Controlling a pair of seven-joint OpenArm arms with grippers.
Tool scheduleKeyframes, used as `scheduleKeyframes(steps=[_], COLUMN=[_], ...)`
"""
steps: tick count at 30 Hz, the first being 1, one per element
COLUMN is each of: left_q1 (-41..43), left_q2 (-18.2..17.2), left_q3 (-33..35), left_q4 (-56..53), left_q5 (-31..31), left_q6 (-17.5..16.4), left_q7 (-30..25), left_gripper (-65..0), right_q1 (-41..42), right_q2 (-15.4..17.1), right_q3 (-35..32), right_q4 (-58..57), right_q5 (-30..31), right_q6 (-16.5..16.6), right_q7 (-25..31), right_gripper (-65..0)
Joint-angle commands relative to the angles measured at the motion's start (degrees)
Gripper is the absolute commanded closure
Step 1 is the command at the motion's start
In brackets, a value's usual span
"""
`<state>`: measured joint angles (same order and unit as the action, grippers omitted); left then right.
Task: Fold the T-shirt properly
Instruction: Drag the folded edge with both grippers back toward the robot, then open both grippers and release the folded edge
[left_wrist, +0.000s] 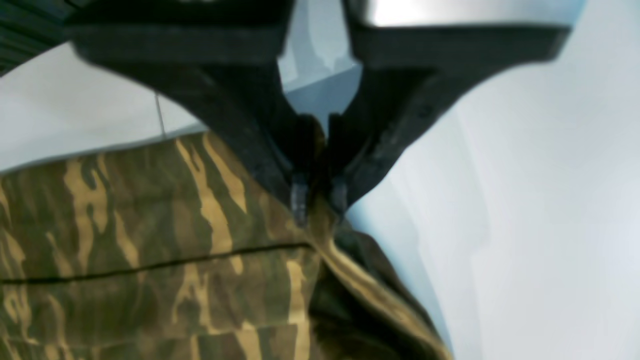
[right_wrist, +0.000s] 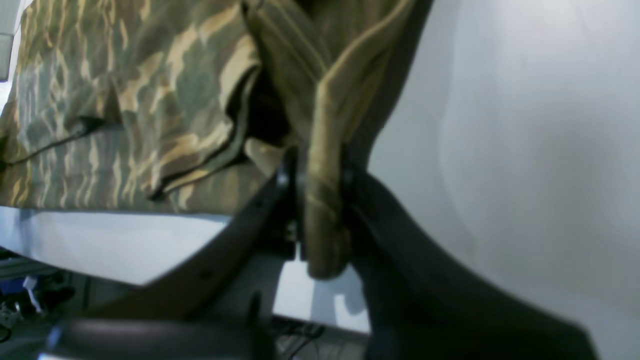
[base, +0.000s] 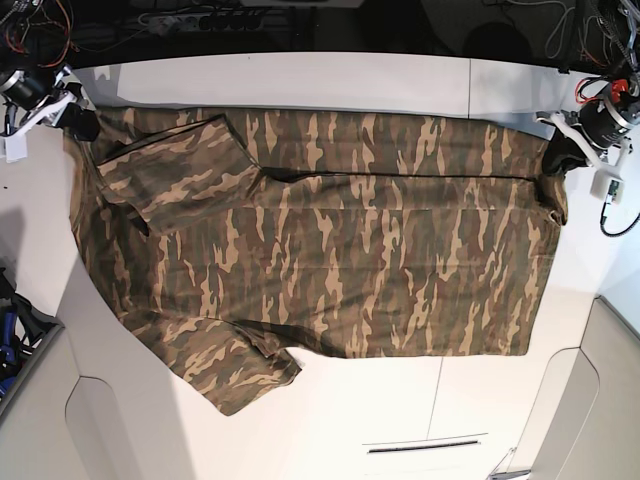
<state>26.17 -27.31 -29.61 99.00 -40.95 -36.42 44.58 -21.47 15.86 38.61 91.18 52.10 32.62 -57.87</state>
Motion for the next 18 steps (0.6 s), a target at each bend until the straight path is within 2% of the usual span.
scheduleKeyframes(steps=[1, 6, 12, 15, 18], left_q1=[0.4, 3.1, 6.9, 7.8, 8.0], left_q2=[-0.9, 0.2, 4.3, 6.2, 7.2], left_q3=[-0.5, -0.7, -5.2, -8.7, -11.0], left_q4=[0.9, 1.7, 4.8, 6.5, 7.5], left_q5=[-0.6, -1.0, -1.0, -1.7, -2.7], left_q6=[-0.3, -0.3, -0.3, -3.4, -3.6], left_q7=[-1.0, -1.0, -0.6, -0.5, 0.1], left_gripper=[0.0, 0.0, 0.0, 0.0, 0.0], right_q1=[-0.5, -1.5, -2.8, -3.3, -3.3], right_q2=[1.0, 1.0, 1.0, 1.0, 1.0], right_q3=[0.4, 0.4, 0.4, 0.4, 0.4], right_q4=[1.0, 1.0, 1.0, 1.0, 1.0], right_q5=[1.0, 1.5, 2.5, 2.3, 2.3], right_q6=[0.4, 0.5, 0.6, 0.6, 0.6], right_q7=[0.7, 0.0, -2.3, -2.2, -2.2], right_gripper=[0.0, 0.0, 0.0, 0.0, 0.0])
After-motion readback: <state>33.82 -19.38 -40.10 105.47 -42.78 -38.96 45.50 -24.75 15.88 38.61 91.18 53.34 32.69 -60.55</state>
